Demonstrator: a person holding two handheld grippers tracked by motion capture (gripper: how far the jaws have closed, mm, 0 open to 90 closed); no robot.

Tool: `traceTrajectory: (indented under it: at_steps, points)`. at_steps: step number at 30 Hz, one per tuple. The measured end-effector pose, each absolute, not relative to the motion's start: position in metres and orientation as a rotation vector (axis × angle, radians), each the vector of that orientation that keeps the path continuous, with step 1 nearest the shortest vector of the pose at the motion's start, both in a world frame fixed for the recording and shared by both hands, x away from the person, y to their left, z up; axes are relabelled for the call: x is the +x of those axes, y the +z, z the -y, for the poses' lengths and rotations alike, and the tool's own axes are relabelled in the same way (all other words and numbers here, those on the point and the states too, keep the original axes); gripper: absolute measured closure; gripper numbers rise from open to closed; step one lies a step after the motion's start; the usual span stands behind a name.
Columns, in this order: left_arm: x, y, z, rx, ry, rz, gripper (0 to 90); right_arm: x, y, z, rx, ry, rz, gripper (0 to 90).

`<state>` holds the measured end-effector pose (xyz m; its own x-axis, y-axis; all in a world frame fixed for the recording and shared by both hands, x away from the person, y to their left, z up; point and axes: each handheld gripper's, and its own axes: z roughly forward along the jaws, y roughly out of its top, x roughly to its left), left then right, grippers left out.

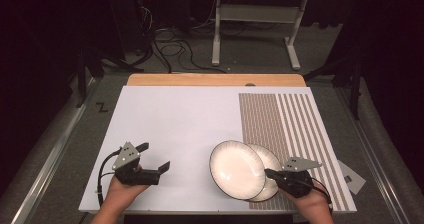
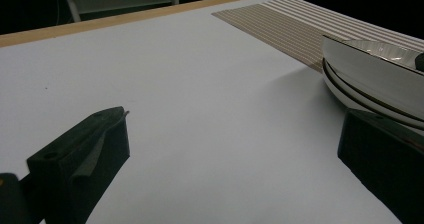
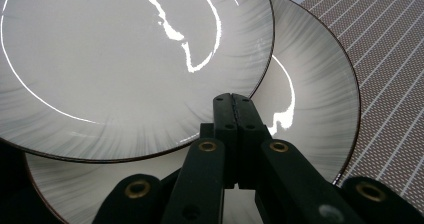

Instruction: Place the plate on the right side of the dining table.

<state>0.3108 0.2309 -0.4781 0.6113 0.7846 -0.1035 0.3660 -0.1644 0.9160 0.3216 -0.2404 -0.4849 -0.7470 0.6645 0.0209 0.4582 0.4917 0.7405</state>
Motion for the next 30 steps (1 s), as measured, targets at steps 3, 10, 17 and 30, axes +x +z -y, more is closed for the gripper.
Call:
traceTrajectory:
  at_steps: [3, 10, 17, 30]
  points:
    - [0.31, -0.477, -0.231, 1.76, 0.472, -0.943, 1.2, 0.321, -0.485, 0.239, 0.95, 1.109, -2.473, 90.0]
    - [0.309, -0.475, -0.224, 1.741, 0.444, -0.944, 1.8, 0.32, -0.485, 0.235, 0.933, 1.109, -2.484, 90.0]
    - [0.307, -0.473, -0.211, 1.741, 0.379, -0.942, 2.5, 0.319, -0.485, 0.233, 0.928, 1.11, -2.486, 90.0]
    - [0.302, -0.462, -0.144, 1.783, 0.132, -0.895, 10.3, 0.32, -0.486, 0.232, 0.924, 1.104, -2.49, 90.0]
